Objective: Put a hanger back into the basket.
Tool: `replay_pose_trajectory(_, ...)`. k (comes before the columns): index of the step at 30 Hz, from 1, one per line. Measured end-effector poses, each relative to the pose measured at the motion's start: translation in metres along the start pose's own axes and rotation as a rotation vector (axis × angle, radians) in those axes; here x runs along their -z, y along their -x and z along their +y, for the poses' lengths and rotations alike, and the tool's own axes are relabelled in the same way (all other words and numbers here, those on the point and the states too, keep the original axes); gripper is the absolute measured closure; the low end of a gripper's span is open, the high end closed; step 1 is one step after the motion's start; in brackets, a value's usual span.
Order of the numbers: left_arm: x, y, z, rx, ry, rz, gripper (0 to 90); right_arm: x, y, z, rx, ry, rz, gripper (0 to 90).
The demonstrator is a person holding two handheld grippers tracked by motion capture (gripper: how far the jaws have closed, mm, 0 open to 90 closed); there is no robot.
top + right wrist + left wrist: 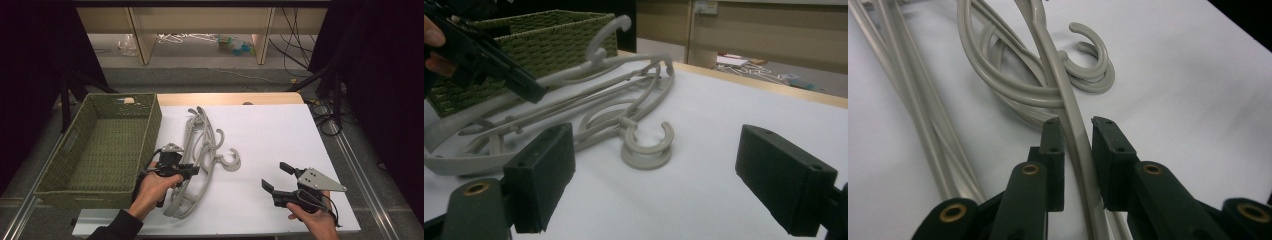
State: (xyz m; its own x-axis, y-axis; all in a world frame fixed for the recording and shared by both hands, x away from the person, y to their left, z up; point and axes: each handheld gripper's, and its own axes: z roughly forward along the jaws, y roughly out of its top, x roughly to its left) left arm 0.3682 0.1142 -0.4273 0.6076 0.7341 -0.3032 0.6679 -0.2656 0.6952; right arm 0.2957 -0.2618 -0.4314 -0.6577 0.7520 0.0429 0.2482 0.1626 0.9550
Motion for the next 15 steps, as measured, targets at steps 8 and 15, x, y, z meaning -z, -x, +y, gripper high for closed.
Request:
replay_pose_trajectory(8, 0.017, -0.013, 0.001, 0.059, 0.052, -0.008, 78.8, -0.002, -0.001, 0.0, -0.001, 0.004, 0.007, 16.9)
replay_pose_trajectory(15, 0.025, -0.015, 0.003, 0.082, 0.117, -0.021, 81.5, -0.002, -0.001, 0.0, 0.002, 0.007, 0.009, 16.9)
